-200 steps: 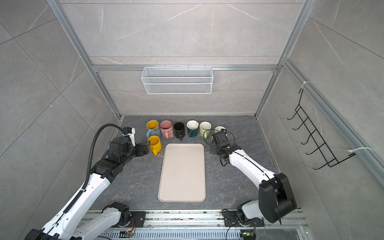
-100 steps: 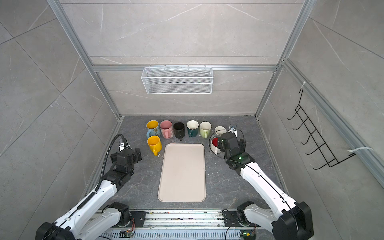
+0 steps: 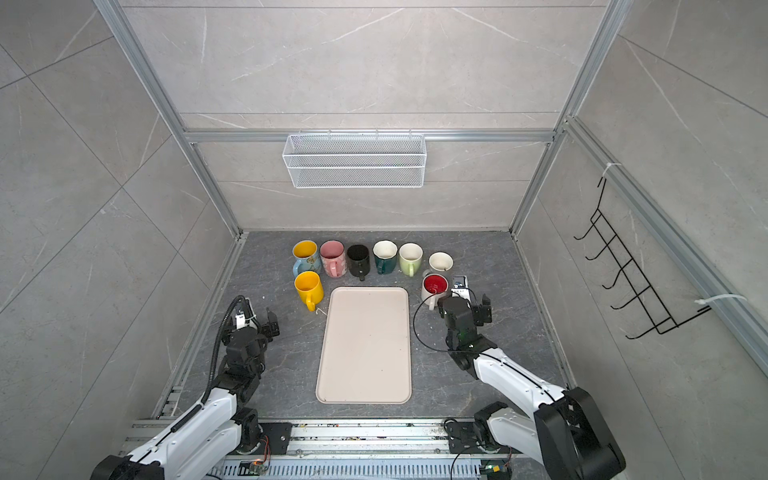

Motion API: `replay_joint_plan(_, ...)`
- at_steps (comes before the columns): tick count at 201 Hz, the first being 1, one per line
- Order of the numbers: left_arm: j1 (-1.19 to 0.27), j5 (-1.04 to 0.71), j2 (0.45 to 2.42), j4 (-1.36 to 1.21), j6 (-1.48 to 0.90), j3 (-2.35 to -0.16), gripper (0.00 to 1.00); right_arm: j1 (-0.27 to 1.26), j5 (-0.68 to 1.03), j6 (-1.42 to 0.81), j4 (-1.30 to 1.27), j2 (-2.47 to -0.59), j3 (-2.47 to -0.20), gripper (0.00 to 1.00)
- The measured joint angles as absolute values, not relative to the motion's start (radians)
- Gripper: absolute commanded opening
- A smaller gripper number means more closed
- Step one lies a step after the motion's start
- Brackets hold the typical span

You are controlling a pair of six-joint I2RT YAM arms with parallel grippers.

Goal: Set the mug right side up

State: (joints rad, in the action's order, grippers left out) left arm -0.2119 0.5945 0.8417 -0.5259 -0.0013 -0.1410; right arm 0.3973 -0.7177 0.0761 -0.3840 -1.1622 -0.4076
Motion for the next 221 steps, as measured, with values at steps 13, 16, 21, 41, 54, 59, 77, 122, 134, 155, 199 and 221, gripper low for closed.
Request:
replay_joint_plan(13,-0.202,0.570,0.889,-0.560,0.005,-0.141,1.00,0.389,-0.703,0.080,-0.451,-1.192,-0.378,0.99)
replay_joint_plan(16,-0.200,0.566,0.899,-0.565,0.006,-0.141,1.00,0.388,-0.699,0.080,-0.466,-1.198,-0.373,0.99)
replay_joint_plan(21,-0.197,0.558,0.922,-0.578,0.009,-0.141,1.00,0.386,-0.691,0.082,-0.493,-1.212,-0.366,0.99)
replay_joint_plan(41,-0.190,0.533,1.009,-0.622,0.016,-0.141,1.00,0.381,-0.674,0.083,-0.597,-1.275,-0.348,0.99)
replay_joint_plan(54,-0.189,0.519,1.059,-0.650,0.020,-0.141,1.00,0.374,-0.669,0.088,-0.667,-1.322,-0.340,1.00)
replay_joint_plan(59,-0.189,0.515,1.074,-0.659,0.021,-0.141,1.00,0.371,-0.664,0.091,-0.690,-1.337,-0.336,1.00)
replay_joint_plan(77,-0.181,0.493,1.113,-0.695,0.030,-0.141,1.00,0.353,-0.632,0.098,-0.745,-1.372,-0.332,1.00)
replay_joint_plan(122,-0.113,0.403,1.201,-0.791,0.038,-0.149,0.99,0.282,-0.489,0.090,-0.843,-1.458,-0.333,0.99)
replay_joint_plan(134,-0.088,0.373,1.225,-0.828,0.036,-0.149,0.99,0.262,-0.446,0.084,-0.855,-1.458,-0.333,1.00)
replay_joint_plan(155,-0.030,0.318,1.291,-0.917,0.019,-0.149,1.00,0.234,-0.381,0.075,-0.864,-1.458,-0.333,1.00)
replay_joint_plan(199,0.009,0.233,1.465,-0.950,0.002,-0.220,1.00,0.129,-0.210,0.034,-0.866,-1.495,-0.353,0.99)
replay_joint_plan(221,0.009,0.221,1.500,-0.918,-0.001,-0.280,1.00,0.108,-0.161,0.021,-0.865,-1.514,-0.353,0.99)
